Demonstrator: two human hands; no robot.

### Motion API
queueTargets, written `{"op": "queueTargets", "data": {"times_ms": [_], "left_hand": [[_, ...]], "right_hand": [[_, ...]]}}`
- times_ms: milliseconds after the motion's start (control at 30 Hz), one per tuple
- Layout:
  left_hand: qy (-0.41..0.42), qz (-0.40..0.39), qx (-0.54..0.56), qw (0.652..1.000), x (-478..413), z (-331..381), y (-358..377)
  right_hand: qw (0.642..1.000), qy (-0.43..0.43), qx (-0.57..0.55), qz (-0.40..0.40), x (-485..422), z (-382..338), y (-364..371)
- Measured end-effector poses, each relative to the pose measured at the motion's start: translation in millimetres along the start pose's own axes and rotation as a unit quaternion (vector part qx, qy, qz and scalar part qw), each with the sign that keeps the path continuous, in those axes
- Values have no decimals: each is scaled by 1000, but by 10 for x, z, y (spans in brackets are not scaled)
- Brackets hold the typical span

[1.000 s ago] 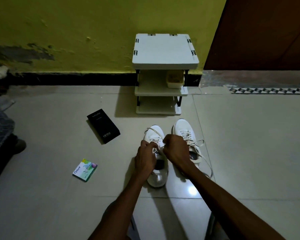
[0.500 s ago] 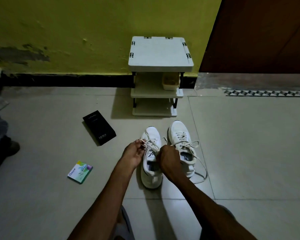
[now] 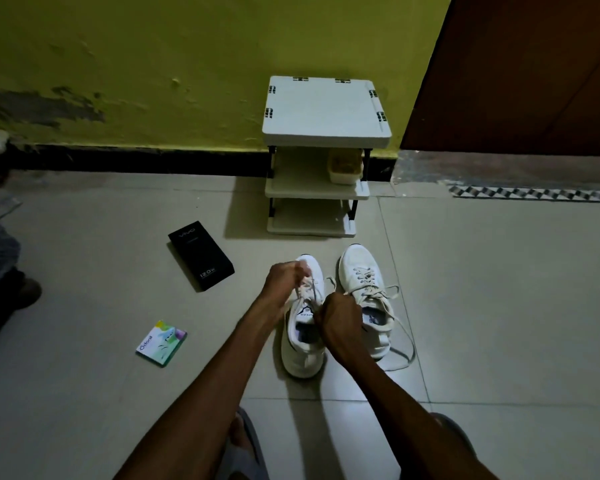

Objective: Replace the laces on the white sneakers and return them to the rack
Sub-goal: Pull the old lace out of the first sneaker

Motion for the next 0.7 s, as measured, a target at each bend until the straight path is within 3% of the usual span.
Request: {"op": "queueTargets", "data": {"times_ms": [33,67,100,167,233,267,300,333,367,400,433,467,500,567,600,633,700], "left_hand": [[-35,48,179,982,23,-100,27],[-58,58,253,964,39,-177,41],[-60,41,226,971,30,-196,13],[-9,-48,-64,997,-6,-96,-120],[49,-143,-366,918,-53,51,-148],[65,-161,-385,907,-77,130,-108],[88,-151,-311,934,-42,261,-47],[88,-114,-154,977,-39,350,-17],[54,-59,65,995,-49,350,-8],[8,-5,279,960,-26,304,23],[-15,16,408,913,-10,269,56],[-20,10,440,898,0,234,73],[-10,-16,422,906,25,235,91],[34,-78,242,967,31,224,88],[78,-114,79,987,21,236,73],[132,-143,-111,975,2,249,62],[206,-187,-407,870,-37,190,106]], "right_hand": [[1000,2,-8,-3,-16,19,7],[1000,4,-14,-7,-21,36,9],[1000,6,-17,-7,-35,63,21],[1000,4,-21,-5,-58,100,52],[1000,2,-28,3,-66,103,63],[1000,2,-24,2,-55,84,57],[1000,-4,-17,3,-48,60,62],[1000,-12,-10,5,-32,28,59],[1000,-20,-9,5,-30,9,61],[1000,-26,-10,1,-22,2,67],[1000,-30,-8,1,-29,6,66],[1000,-31,-6,0,-36,15,68],[999,-34,0,1,-43,18,68],[999,-37,12,1,-51,23,69],[999,-39,12,0,-46,21,67],[999,-43,9,1,-48,24,80],[998,-55,-3,9,-47,24,90]]}}
Point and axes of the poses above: each hand's wrist, its own x-axis away from the middle knuckle, its own y-axis out of the palm, z = x × y, the point moved 8 cm from there along -x, towards the middle knuckle, and after that the axes turned 13 degrees about y, right-handed, at the moved point
